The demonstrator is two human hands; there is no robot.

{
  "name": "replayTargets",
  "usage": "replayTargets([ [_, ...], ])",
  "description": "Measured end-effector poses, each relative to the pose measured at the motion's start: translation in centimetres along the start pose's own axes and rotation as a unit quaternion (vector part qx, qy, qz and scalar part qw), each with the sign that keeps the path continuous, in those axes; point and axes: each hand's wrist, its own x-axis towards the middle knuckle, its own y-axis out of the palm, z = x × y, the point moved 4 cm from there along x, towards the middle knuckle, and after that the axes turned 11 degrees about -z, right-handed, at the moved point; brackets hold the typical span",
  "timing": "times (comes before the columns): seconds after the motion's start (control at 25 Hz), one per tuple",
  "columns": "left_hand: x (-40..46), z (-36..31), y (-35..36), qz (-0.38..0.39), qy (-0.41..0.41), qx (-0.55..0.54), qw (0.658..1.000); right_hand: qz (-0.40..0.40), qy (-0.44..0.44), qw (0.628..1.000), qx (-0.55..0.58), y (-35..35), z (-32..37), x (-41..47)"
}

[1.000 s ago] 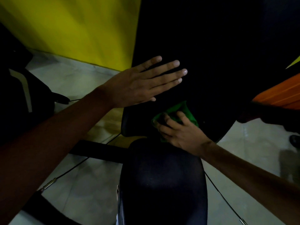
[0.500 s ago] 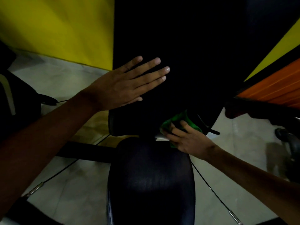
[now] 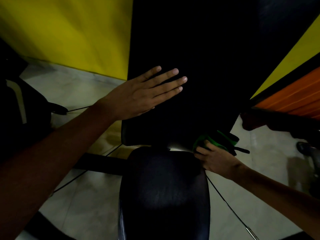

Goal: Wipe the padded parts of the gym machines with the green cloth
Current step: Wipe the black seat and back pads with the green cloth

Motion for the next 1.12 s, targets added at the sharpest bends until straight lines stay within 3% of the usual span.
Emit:
replayTargets([
  [0.16,0.0,0.3,0.1,0.012,0.001,-0.019,1.0,-0.131,0.03,0.989,-0.057,-2.3,-0.3,3.6],
  [0.44,0.1,0.9,0.4,0.022,0.02,-0.051,0.998,-0.207,-0.022,0.975,-0.077,-8.6,1.7,14.1],
  [0.56,-0.1,0.8,0.4,0.012,0.019,-0.056,0.998,-0.279,-0.015,0.956,-0.085,-11.8,2.3,16.1],
  [0.68,-0.2,1.2,0.2,0.01,0.028,-0.062,0.998,-0.294,0.027,0.954,-0.048,-12.8,3.1,17.5],
  [0.84,-0.3,1.7,-0.6,0.007,0.038,-0.07,0.997,-0.382,0.049,0.923,0.005,-11.8,2.6,15.6],
  [0.96,-0.2,1.9,-1.4,0.003,0.009,-0.106,0.994,-0.459,0.125,0.878,0.05,-10.3,0.8,10.3],
  [1.12,0.3,2.6,-4.2,-0.022,-0.124,-0.223,0.967,-0.444,0.216,0.86,0.132,-10.4,-2.6,2.5],
])
